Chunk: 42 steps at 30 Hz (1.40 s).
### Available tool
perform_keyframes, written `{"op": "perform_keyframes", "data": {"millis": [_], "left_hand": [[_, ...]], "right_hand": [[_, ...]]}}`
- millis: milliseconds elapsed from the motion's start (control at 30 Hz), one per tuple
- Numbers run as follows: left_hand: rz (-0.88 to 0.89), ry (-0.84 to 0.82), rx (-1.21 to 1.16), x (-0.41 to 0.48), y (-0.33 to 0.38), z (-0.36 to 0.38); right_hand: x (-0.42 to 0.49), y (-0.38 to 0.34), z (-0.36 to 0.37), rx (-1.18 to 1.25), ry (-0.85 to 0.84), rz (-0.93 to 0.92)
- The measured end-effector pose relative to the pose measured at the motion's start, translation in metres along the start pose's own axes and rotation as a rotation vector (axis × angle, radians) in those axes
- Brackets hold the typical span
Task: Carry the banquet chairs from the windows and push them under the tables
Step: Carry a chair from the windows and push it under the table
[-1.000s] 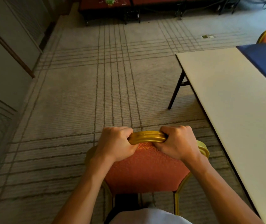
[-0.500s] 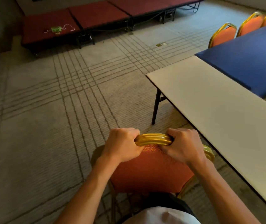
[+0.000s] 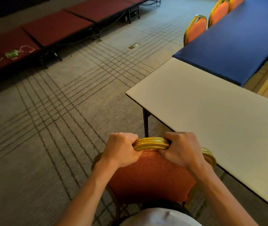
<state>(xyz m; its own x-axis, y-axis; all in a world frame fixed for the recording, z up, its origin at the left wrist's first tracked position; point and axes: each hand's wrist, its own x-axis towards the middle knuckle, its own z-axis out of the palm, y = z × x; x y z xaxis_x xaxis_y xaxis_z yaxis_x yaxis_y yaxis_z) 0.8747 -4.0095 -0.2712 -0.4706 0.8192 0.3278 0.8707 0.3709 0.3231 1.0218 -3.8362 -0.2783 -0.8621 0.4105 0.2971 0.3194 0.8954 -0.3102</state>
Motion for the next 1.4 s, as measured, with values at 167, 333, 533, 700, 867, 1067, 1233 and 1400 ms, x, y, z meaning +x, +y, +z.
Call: {"op": "perform_keyframes", "data": {"millis": [167, 333, 533, 700, 867, 1067, 1233, 1400], "left_hand": [[0.084, -0.063, -0.033, 0.067, -0.017, 0.011], [0.185, -0.146, -0.045, 0.115, -0.031, 0.028], [0.325, -0.203, -0.096, 0.162, -0.041, 0.043], [0.446, -0.200, -0.113, 0.207, -0.055, 0.062], [0.589, -0.226, -0.180, 0.246, -0.069, 0.079], [0.706, -0.211, -0.241, 0.281, -0.068, 0.090], [0.759, -0.216, -0.270, 0.304, -0.063, 0.104], [0.792, -0.210, -0.266, 0.316, -0.061, 0.114]], "right_hand": [[0.040, 0.024, 0.005, -0.041, 0.035, 0.074], [0.061, 0.035, 0.007, -0.026, 0.082, 0.172], [0.076, 0.044, 0.009, -0.074, 0.117, 0.309], [0.097, 0.050, 0.014, -0.154, 0.154, 0.423], [0.115, 0.047, 0.022, -0.226, 0.150, 0.546], [0.125, 0.051, 0.024, -0.299, 0.209, 0.648], [0.133, 0.065, 0.033, -0.295, 0.262, 0.699], [0.137, 0.078, 0.039, -0.299, 0.252, 0.714]]}}
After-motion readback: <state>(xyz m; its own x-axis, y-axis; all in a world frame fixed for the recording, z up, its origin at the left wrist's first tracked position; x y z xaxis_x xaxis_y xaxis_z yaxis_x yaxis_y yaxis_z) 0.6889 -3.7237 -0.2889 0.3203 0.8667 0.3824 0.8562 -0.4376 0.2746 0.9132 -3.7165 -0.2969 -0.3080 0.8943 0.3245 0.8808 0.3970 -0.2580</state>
